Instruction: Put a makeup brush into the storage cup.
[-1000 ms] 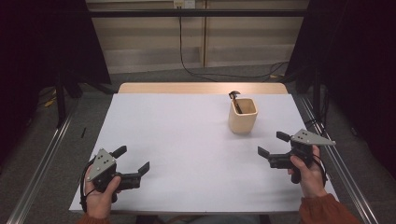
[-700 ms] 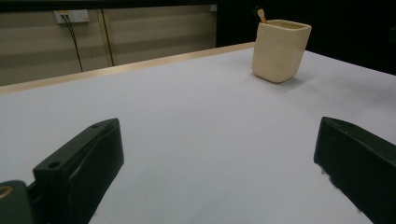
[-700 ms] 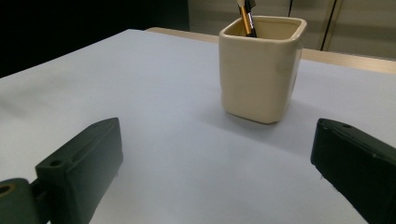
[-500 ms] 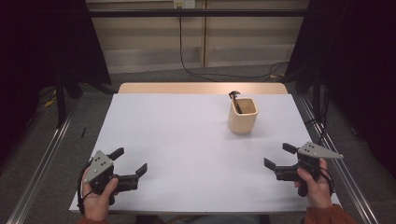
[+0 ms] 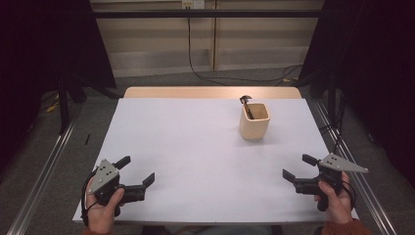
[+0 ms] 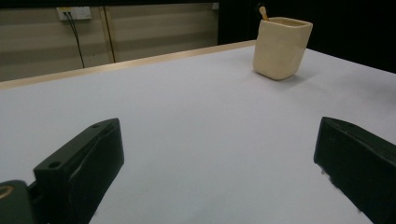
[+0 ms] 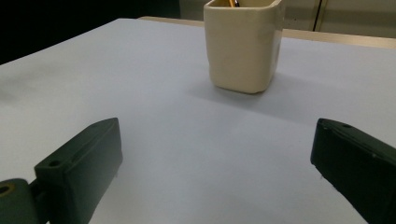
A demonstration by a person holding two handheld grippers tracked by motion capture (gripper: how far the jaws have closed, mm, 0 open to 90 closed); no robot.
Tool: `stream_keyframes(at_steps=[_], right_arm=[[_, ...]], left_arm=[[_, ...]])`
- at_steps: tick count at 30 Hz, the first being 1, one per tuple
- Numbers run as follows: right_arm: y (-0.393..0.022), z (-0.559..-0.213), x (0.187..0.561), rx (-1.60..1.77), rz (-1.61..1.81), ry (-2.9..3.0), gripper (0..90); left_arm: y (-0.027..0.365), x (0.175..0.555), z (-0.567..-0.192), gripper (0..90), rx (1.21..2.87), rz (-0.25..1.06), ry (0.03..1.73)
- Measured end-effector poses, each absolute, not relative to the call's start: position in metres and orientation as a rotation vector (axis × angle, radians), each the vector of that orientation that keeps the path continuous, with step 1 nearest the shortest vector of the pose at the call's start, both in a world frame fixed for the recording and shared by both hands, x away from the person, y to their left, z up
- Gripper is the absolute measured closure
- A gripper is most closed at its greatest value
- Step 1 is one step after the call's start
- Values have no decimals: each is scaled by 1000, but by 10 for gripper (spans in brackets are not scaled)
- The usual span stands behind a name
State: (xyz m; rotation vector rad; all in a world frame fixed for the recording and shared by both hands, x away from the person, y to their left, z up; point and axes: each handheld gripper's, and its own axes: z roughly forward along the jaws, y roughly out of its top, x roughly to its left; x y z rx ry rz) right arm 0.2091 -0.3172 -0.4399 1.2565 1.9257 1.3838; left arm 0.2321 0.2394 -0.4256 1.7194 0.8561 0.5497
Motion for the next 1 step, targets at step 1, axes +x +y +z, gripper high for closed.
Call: stream_keyframes(at_steps=[1], right_arm=[[-317,-441,209,1255,1382,1930,15]], left_arm=[[239,232,-426,16,1722,549,856]])
